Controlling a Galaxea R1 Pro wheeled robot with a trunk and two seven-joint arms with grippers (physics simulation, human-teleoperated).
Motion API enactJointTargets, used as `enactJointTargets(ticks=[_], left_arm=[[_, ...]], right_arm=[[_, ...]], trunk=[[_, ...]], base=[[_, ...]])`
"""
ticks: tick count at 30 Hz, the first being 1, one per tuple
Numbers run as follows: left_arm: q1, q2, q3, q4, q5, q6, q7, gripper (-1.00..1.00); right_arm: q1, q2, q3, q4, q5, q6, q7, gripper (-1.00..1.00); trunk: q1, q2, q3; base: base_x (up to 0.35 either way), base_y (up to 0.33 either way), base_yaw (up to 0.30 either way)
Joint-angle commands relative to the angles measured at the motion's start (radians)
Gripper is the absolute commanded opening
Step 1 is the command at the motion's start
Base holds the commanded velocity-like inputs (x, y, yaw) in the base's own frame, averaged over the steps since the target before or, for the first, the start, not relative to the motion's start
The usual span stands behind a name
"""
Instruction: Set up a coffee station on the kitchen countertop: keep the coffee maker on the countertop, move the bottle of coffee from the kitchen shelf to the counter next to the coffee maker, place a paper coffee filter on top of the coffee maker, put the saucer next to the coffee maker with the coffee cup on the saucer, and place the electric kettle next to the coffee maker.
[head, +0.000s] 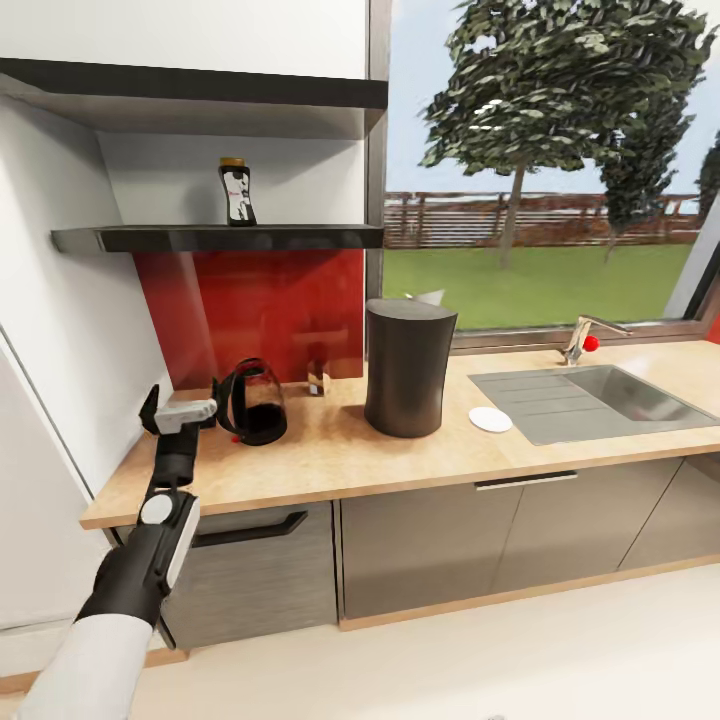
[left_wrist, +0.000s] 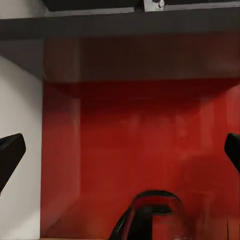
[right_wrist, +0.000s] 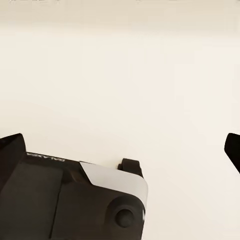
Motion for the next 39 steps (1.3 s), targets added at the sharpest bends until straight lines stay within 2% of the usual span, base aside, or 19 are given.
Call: enactJointTargets(ticks=[1,7,11,13,14,17,18,23,24,26,27,29,31,32,34,37,39], left_arm=[[-0.020,-0.001,-0.001,-0.016,-0.009,0.028,0.008,1.00],[-0.069,-0.010,-0.018,-0.126,-0.009,0.169,0.002,1.00],[-0.093,-0.011,-0.051,-0.203,-0.007,0.278,0.004,1.00],[-0.103,-0.012,-0.060,-0.223,-0.007,0.306,0.004,1.00],[-0.114,-0.012,-0.067,-0.237,-0.008,0.323,0.006,1.00],[-0.178,-0.013,-0.080,-0.267,-0.008,0.408,0.002,1.00],[-0.190,-0.012,-0.083,-0.271,-0.008,0.428,0.002,1.00],[-0.313,-0.015,-0.108,-0.327,-0.008,0.621,-0.002,1.00],[-0.328,-0.017,-0.109,-0.331,-0.007,0.638,-0.002,1.00],[-0.376,-0.030,-0.110,-0.337,-0.007,0.684,-0.003,1.00],[-0.427,-0.047,-0.111,-0.337,-0.008,0.724,-0.004,1.00],[-0.501,-0.073,-0.111,-0.302,-0.008,0.779,-0.004,1.00],[-0.563,-0.097,-0.112,-0.235,-0.010,0.797,-0.004,1.00],[-0.581,-0.101,-0.112,-0.214,-0.011,0.800,-0.004,1.00],[-0.661,-0.111,-0.112,-0.111,-0.012,0.806,-0.004,1.00],[-0.750,-0.115,-0.113,0.007,-0.012,0.807,-0.003,1.00],[-0.841,-0.118,-0.113,0.127,-0.012,0.808,-0.003,1.00]], right_arm=[[-0.001,0.000,-0.007,0.000,0.009,-0.001,-0.002,1.00],[0.006,-0.002,-0.007,0.003,0.011,0.005,-0.003,1.00],[0.058,-0.024,-0.007,0.003,0.010,0.036,-0.013,1.00],[0.082,-0.031,-0.007,0.003,0.010,0.063,-0.016,1.00],[0.112,-0.034,-0.007,0.003,0.010,0.091,-0.018,1.00],[0.156,-0.035,-0.007,0.003,0.010,0.122,-0.019,1.00],[0.160,-0.034,-0.007,0.003,0.010,0.123,-0.019,1.00],[0.178,-0.032,-0.008,0.002,0.009,0.127,-0.019,1.00],[0.179,-0.032,-0.008,0.002,0.008,0.127,-0.019,1.00],[0.180,-0.032,-0.008,0.001,0.008,0.127,-0.019,1.00],[0.181,-0.032,-0.009,0.001,0.008,0.126,-0.019,1.00],[0.182,-0.032,-0.009,0.001,0.007,0.123,-0.019,1.00],[0.182,-0.032,-0.009,0.001,0.007,0.122,-0.019,1.00],[0.182,-0.032,-0.009,0.001,0.006,0.122,-0.018,1.00],[0.182,-0.032,-0.009,0.001,0.006,0.121,-0.018,1.00],[0.182,-0.032,-0.010,0.001,0.005,0.121,-0.018,1.00],[0.183,-0.032,-0.010,0.002,0.005,0.121,-0.018,1.00]], trunk=[[0.001,-0.002,-0.002],[0.001,-0.002,-0.002],[0.001,-0.002,-0.002],[0.001,-0.002,-0.002],[0.001,-0.002,-0.002],[0.001,-0.002,-0.002],[0.001,-0.002,-0.002],[0.001,-0.002,-0.002],[0.001,-0.002,-0.002],[0.001,-0.002,-0.002],[0.001,-0.002,-0.002],[0.001,-0.002,-0.002],[0.001,-0.002,-0.002],[0.001,-0.002,-0.002],[0.001,-0.002,-0.002],[0.001,-0.002,-0.002],[0.001,-0.002,-0.002]], base=[[0.000,0.000,0.000],[0.000,0.000,0.000],[0.000,0.000,0.000],[0.000,0.000,0.000],[0.000,0.000,0.000],[0.000,0.000,0.000],[0.000,0.000,0.000],[0.000,0.000,0.000],[0.000,0.000,0.000],[0.000,0.000,0.000],[0.000,0.000,0.000],[0.000,0.000,0.000],[0.000,0.000,0.000],[0.000,0.000,0.000],[0.000,0.000,0.000],[0.000,0.000,0.000],[0.000,0.000,0.000]])
